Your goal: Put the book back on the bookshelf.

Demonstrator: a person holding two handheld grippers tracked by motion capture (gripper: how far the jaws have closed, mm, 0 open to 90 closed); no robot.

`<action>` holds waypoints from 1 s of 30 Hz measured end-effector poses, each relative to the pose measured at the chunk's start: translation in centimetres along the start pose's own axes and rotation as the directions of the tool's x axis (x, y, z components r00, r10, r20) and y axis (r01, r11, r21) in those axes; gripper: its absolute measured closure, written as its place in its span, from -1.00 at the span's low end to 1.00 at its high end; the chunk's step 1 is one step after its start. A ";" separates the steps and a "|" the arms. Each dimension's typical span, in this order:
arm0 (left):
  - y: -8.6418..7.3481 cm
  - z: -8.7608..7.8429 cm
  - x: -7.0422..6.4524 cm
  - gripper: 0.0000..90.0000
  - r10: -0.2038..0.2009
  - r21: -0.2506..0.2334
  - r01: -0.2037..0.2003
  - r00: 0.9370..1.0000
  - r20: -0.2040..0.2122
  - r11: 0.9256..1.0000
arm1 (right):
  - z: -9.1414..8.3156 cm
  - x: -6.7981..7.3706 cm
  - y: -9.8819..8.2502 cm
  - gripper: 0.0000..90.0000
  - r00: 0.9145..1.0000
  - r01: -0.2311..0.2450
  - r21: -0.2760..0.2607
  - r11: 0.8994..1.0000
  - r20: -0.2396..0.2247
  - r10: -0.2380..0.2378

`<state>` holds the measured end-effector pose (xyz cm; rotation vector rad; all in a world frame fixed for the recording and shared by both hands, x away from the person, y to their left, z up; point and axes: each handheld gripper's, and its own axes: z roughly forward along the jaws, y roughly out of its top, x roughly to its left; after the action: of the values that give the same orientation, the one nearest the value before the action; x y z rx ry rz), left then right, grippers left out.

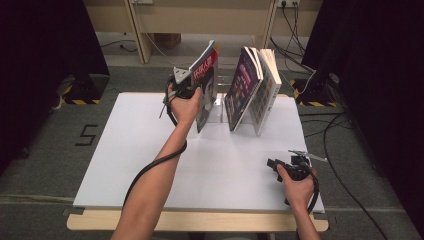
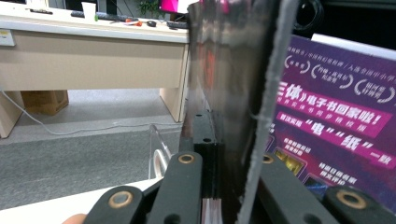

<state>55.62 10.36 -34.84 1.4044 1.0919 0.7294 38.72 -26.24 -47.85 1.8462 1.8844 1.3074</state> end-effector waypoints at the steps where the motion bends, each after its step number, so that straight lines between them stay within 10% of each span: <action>1: 0.1 -0.1 -0.2 0.92 0.012 -0.022 -0.012 1.000 -0.014 1.000 | 0.0 0.0 0.0 0.32 1.000 -0.001 -0.001 1.000 0.000 0.001; 15: -2.1 -1.1 -1.0 0.89 0.113 -0.062 -0.119 0.990 -0.088 0.991 | -0.1 0.0 0.0 0.32 1.000 -0.008 -0.003 1.000 -0.003 0.008; 30: -2.5 -3.0 0.3 0.82 0.059 -0.034 -0.062 0.995 -0.076 0.997 | -0.2 0.1 0.0 0.32 1.000 -0.007 -0.005 1.000 -0.004 0.007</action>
<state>52.50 11.55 -36.89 1.3937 1.0927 0.8480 38.60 -26.28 -47.66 1.8508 1.8764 1.3177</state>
